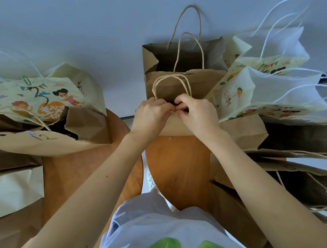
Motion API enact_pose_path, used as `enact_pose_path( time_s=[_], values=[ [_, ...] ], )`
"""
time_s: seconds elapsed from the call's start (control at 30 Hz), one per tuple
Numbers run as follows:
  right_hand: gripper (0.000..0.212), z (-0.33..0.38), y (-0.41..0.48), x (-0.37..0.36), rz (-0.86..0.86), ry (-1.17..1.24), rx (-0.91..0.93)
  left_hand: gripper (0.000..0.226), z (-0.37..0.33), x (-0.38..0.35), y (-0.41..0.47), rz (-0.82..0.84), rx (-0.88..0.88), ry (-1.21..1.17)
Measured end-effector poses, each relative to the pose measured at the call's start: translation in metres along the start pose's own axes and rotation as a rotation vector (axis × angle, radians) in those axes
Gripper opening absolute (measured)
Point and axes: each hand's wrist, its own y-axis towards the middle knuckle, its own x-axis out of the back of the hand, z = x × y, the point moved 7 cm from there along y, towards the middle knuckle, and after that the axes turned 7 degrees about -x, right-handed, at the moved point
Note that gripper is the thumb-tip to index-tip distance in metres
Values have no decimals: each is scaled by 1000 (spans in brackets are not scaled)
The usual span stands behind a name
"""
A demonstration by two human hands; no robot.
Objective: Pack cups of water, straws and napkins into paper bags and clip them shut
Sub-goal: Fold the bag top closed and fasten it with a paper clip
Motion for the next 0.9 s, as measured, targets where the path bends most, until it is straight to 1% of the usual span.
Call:
enact_pose_path(
  time_s=[0.1, 0.17, 0.23, 0.27, 0.3, 0.37, 0.4, 0.43, 0.47, 0.5, 0.57, 0.63, 0.7, 0.8, 0.9],
  values=[
    [18, -4, -9, 12, -10, 61, 102, 18, -8, 21, -4, -76, -109, 73],
    [10, -14, -16, 28, -109, 56, 119, 16, -11, 37, -12, -154, -172, 114],
    [9, -31, -21, 40, -212, 29, 28, 13, -5, 45, -19, -213, -121, 160],
    [16, -40, -22, 42, -223, 15, -47, 14, 0, 47, -21, -217, -63, 190],
    [28, -48, -21, 40, -191, 2, -122, 19, 5, 44, -22, -185, 4, 217],
    [52, -58, -18, 30, -18, -20, -221, 42, 14, 30, -21, 11, 141, 212],
    [58, -59, -17, 27, 75, -33, -242, 49, 17, 21, -21, 123, 199, 177],
    [60, -58, -15, 24, 150, -40, -244, 50, 19, 12, -22, 210, 241, 138],
    [60, -56, -14, 23, 202, -34, -240, 45, 20, 6, -23, 263, 262, 116],
    [59, -55, -14, 23, 238, -22, -244, 38, 19, 3, -22, 277, 253, 116],
    [65, -57, -17, 20, 309, -31, -266, 23, 15, 3, -21, 241, 208, 103],
    [71, -59, -22, 14, 388, -108, -280, 12, 15, 6, -21, 171, 190, 85],
    [66, -62, -27, 11, 369, -164, -298, 14, 17, 8, -20, 177, 219, 85],
    [48, -64, -31, 11, 263, -222, -334, 22, 17, 6, -23, 179, 271, 69],
    [36, -63, -39, 9, 194, -202, -339, 20, 10, 13, -32, 116, 268, 48]
  ],
)
